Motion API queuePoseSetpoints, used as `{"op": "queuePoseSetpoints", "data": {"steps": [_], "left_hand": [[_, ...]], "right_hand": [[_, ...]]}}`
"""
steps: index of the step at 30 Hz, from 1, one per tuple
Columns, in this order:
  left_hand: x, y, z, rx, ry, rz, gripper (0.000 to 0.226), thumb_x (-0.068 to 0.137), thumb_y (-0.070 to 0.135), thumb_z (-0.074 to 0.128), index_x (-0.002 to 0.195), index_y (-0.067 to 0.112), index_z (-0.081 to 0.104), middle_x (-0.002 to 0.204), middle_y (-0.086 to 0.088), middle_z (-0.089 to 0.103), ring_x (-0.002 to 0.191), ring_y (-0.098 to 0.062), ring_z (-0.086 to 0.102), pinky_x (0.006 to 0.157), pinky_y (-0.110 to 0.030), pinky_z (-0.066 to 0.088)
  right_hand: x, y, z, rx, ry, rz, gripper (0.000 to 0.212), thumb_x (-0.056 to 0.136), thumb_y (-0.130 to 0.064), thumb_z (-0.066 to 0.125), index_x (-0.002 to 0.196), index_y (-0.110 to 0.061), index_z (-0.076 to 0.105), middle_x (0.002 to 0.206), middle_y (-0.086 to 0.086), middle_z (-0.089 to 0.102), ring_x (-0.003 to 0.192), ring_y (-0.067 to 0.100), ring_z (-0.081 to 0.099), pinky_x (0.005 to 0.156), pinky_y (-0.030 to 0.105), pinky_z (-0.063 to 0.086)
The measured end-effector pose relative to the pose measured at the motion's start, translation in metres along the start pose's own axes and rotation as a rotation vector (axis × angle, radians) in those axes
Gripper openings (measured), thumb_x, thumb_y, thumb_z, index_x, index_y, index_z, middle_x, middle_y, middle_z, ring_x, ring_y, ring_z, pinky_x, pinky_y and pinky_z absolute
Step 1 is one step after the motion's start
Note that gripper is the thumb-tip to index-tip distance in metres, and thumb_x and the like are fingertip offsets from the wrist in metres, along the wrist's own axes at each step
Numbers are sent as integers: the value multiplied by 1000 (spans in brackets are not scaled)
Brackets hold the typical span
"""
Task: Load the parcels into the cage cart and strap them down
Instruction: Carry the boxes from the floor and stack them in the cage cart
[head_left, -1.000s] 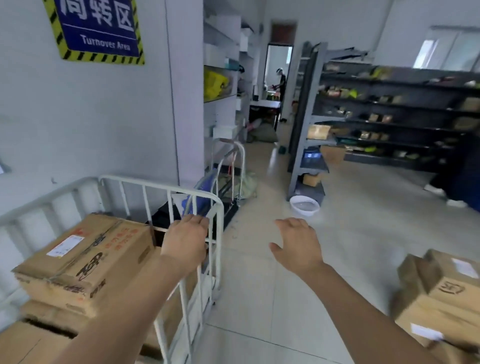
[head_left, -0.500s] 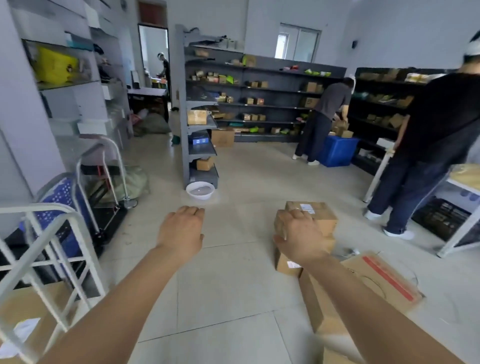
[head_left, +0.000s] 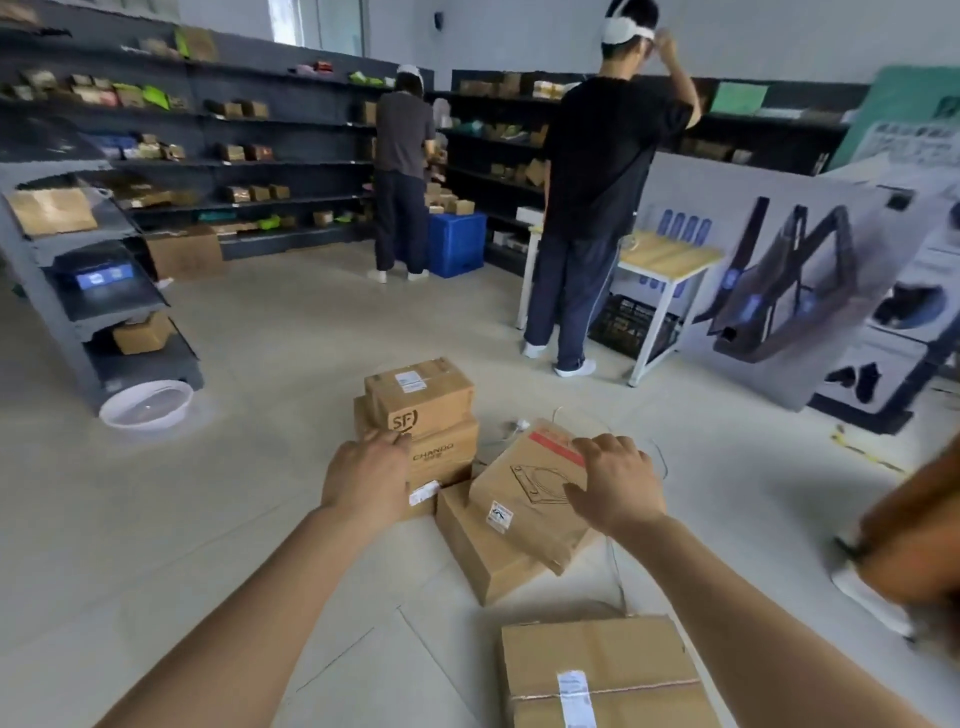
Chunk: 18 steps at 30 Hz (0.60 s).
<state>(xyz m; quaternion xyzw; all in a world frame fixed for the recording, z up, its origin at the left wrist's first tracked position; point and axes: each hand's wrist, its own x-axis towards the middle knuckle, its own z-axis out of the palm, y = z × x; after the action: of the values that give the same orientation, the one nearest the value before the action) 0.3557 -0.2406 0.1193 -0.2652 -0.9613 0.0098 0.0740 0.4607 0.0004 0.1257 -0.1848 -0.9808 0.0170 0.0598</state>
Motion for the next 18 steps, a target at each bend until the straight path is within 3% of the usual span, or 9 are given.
{"op": "queuePoseSetpoints", "data": {"steps": [10, 13, 18], "left_hand": [[72, 126, 93, -46, -254, 164, 42, 93, 26, 53, 133, 17, 45, 131, 0, 53, 123, -21, 48, 91, -32, 43], [85, 166, 130, -73, -343, 130, 34, 91, 21, 52, 124, 16, 49, 126, 2, 54, 121, -20, 48, 89, -31, 43], [90, 234, 187, -155, -478, 2, 37, 92, 28, 54, 127, 19, 49, 123, 2, 57, 119, -19, 50, 88, -30, 45]], "right_hand": [[6, 150, 76, -83, -221, 249, 49, 91, -34, 52, 137, -20, 46, 135, 3, 51, 127, 23, 42, 104, 33, 35], [10, 200, 107, -67, -299, 277, 47, 90, -33, 53, 134, -19, 49, 132, 3, 52, 126, 24, 42, 101, 33, 36], [23, 281, 158, -80, -423, 239, 44, 90, -33, 52, 132, -20, 49, 128, 2, 53, 123, 22, 43, 98, 31, 36]]}}
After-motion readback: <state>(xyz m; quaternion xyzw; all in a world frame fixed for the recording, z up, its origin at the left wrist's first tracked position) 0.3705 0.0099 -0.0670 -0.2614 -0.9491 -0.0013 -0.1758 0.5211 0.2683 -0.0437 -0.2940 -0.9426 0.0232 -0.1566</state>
